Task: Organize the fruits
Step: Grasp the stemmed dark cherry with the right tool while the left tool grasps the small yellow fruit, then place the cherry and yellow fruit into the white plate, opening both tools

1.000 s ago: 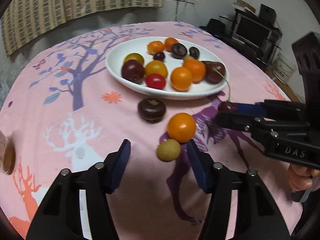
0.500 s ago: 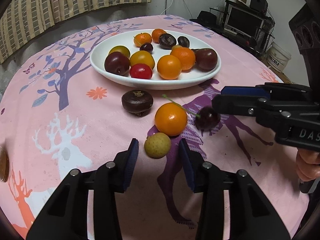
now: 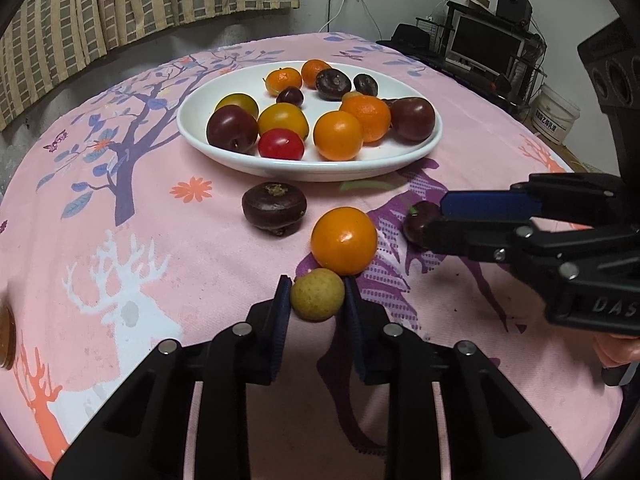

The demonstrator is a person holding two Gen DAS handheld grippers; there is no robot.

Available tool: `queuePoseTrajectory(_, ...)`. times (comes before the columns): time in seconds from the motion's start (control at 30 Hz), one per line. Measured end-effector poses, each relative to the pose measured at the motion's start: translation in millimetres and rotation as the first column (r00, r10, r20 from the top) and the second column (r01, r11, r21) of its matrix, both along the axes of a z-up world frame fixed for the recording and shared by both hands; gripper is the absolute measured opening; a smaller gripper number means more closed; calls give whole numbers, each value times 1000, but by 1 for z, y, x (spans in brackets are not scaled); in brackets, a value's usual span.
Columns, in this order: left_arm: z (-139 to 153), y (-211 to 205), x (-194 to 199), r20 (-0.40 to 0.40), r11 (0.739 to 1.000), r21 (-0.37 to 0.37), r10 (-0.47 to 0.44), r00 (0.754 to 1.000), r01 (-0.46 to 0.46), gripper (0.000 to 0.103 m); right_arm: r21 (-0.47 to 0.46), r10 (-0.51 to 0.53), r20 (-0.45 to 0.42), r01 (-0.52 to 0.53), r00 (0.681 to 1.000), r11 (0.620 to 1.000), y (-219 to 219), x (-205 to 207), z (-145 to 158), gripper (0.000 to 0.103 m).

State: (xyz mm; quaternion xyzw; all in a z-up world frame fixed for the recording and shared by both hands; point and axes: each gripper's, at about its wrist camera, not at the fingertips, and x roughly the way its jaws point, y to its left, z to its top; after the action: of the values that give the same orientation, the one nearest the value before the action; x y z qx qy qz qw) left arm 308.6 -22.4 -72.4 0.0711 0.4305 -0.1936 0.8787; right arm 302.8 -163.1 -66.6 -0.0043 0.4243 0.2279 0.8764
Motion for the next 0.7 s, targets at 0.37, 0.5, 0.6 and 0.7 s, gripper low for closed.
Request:
queuePoseTrajectory(0.37,2,-1,-5,-9,1000,-25,-14,1000,14,26,-152,6,25,-2,1000,988,17,9,-23,33)
queuePoseTrajectory(0.5,5,3,-8,-14,999,-42,-5,1000,4,26,-176,19,51,-9,999,984,19,4,-22,31)
queuePoseTrajectory(0.6,11,10,-13,-7,998,-66,4,1000,-5,26,-140,14,72,-4,997,990,13,0,-13,31)
queuePoseTrajectory(0.7,24,15,-15,16,995,-98,11,1000,-9,26,-102,3,102,7,995,995,8,-3,0,31)
